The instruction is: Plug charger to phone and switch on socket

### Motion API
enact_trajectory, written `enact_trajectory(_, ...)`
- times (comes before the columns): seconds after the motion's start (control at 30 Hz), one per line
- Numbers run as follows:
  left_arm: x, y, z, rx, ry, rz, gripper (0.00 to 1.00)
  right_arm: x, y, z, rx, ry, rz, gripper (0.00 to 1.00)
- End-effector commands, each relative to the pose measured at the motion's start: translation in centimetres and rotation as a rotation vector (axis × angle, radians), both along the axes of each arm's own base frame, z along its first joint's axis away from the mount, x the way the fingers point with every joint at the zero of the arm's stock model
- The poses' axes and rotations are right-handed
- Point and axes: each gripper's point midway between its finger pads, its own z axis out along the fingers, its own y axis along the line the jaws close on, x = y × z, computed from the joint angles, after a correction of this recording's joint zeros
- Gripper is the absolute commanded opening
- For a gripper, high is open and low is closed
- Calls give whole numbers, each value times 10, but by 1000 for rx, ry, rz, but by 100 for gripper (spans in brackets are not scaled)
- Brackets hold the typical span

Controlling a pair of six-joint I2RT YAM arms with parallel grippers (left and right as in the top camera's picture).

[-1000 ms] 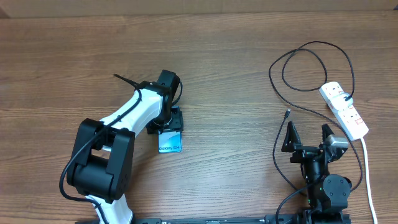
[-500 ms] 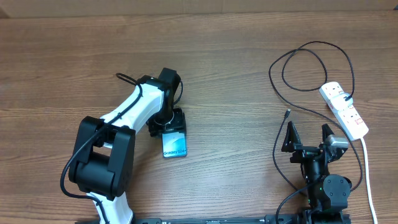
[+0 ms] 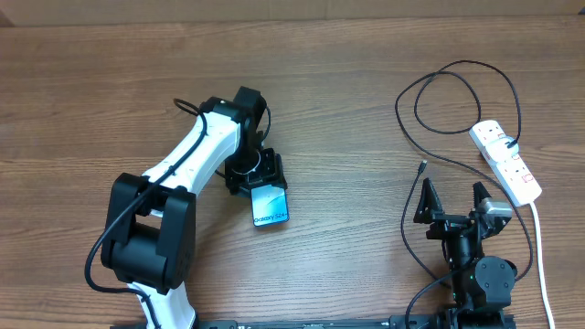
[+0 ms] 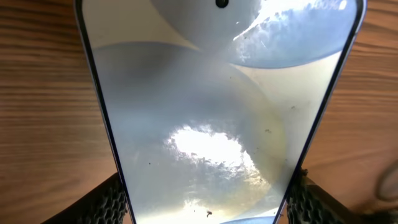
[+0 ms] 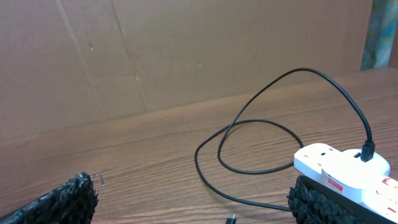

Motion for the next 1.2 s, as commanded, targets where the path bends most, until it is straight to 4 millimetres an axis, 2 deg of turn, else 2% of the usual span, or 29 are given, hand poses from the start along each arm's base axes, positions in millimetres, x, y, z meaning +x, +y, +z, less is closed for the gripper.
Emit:
enact_trajectory(0.0,6,-22,20,-109,11,12,47,0,-3,-4,-3,7,-15,100)
enact_trajectory(0.43,-2,-42,57,-230,82,24,45,0,-3,-4,-3,7,-15,100)
enact_trajectory(0.63,3,-54,71,-307,77,26,46,0,-3,-4,-3,7,-15,100)
enact_trajectory(1.17,4,-57,74,-324,77,29,46,0,-3,-4,-3,7,-16,100)
